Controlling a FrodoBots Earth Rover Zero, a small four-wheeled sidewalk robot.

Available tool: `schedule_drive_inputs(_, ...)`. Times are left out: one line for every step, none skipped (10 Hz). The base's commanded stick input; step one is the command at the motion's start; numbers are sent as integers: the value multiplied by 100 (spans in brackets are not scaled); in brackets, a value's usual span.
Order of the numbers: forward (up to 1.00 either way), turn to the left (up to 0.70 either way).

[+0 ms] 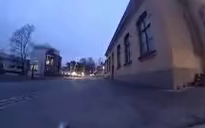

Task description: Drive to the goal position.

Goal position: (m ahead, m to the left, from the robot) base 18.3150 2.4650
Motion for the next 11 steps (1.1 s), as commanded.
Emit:
schedule_drive_inputs(50, -19)
schedule_drive_inputs(50, -50)
schedule_drive_inputs(50, -47)
schedule_drive_inputs(50, -39)
schedule_drive_inputs(50, -9)
schedule_drive_inputs(50, 0)
schedule_drive_inputs(50, 0)
schedule_drive_inputs(50, 0)
schedule_drive_inputs(50, 0)
schedule_drive_inputs(50, 0)
schedule_drive_inputs(50, 0)
